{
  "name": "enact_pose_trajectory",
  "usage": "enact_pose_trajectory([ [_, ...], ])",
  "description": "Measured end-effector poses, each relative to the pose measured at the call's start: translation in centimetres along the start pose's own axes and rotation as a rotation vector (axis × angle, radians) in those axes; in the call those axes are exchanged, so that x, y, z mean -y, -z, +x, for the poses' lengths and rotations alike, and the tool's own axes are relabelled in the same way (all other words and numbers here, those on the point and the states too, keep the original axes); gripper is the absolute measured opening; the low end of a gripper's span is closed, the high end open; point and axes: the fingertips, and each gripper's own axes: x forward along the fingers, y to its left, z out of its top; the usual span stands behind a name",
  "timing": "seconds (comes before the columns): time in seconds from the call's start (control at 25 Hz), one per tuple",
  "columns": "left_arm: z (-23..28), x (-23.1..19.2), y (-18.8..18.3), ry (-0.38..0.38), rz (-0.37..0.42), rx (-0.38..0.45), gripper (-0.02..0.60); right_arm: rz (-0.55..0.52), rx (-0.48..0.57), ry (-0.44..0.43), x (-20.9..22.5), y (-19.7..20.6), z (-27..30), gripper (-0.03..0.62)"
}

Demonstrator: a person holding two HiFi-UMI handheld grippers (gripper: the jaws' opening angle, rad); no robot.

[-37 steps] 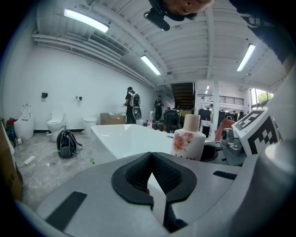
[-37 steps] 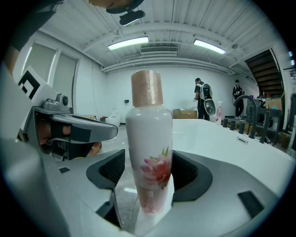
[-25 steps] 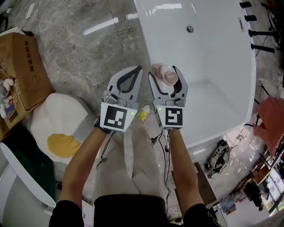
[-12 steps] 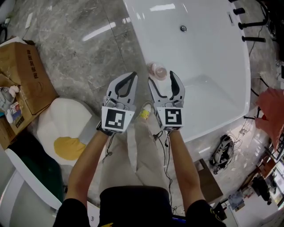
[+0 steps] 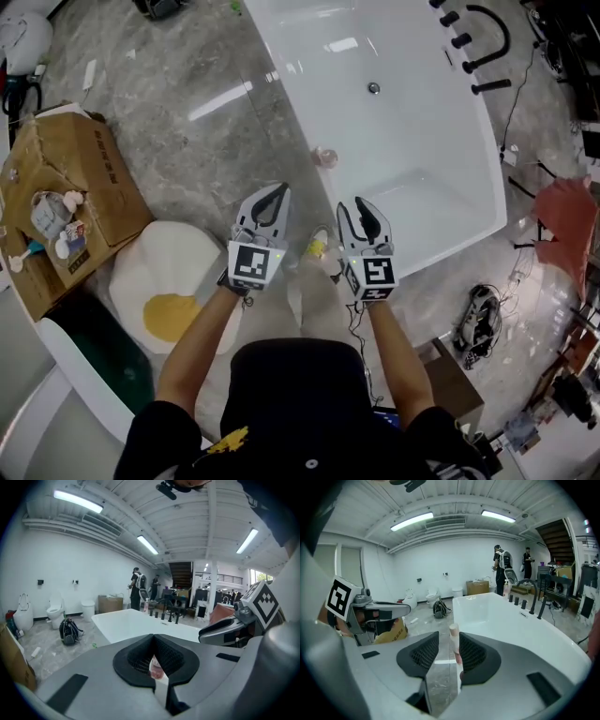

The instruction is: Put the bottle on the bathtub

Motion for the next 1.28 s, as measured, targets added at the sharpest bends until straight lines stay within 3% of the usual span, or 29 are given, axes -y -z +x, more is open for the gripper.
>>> enact_pose_trajectory([
  [0.36, -8.3, 3.9, -11.3, 0.086, 0.112, 0.074, 0.017, 0.076, 0.051, 0.027, -1.8, -8.8, -11.3, 0.018],
  [0.64, -11.3, 5.2, -18.3, 0.100, 0.153, 0.181, 0.017, 0.023, 0.143, 0.051, -2.3, -14.0, -16.8, 0.000],
  [0.8, -11.9, 4.5, -20.4, 0.099, 0.194, 0.213, 0.017, 0.036, 0.171, 0.079, -2.3, -14.8, -18.4, 0.000],
  [1.28, -11.3, 3.4, -22.8, 0.096, 0.175, 0.231, 0.017, 0.077, 0.216, 0.178, 0.5, -15.3, -20.6, 0.000],
])
